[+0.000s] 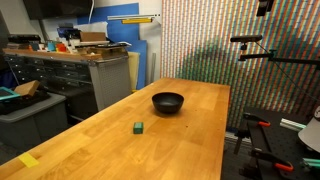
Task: Pick up the object from the table and put it in the bowl
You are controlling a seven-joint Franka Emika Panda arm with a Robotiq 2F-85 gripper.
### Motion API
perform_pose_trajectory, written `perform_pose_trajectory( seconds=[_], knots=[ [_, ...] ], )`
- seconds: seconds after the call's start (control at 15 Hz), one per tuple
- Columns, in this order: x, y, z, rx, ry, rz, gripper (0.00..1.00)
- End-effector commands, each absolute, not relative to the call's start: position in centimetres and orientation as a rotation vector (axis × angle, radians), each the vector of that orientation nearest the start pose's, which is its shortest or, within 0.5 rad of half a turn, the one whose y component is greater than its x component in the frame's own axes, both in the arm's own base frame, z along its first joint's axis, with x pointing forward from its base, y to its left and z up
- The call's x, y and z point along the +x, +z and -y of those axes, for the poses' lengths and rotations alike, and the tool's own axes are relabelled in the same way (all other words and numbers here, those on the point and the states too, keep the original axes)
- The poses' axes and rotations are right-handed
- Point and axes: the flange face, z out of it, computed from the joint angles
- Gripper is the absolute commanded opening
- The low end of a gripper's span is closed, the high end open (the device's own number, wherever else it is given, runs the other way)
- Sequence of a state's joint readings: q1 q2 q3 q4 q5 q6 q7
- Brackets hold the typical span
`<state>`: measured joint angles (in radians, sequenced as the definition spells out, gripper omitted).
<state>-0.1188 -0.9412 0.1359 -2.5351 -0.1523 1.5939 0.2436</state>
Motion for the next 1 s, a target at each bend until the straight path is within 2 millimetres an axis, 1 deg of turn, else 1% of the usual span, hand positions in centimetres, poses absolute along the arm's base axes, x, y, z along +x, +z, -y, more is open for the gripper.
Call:
perform_pose_trajectory(
  seconds=[0.0,0.07,0.27,0.6,0.93],
  knots=[
    [27.1,55.3,0.2,-3.374,-0.038,-0.467,1.0],
    [27.9,54.6,0.9,-3.371,-0.035,-0.455,1.0],
    [29.6,53.8,1.1,-3.372,-0.024,-0.428,1.0],
    [33.7,51.7,1.3,-3.396,-0.044,-0.36,1.0],
    [37.9,49.4,0.8,-3.44,-0.033,-0.154,1.0]
  ],
)
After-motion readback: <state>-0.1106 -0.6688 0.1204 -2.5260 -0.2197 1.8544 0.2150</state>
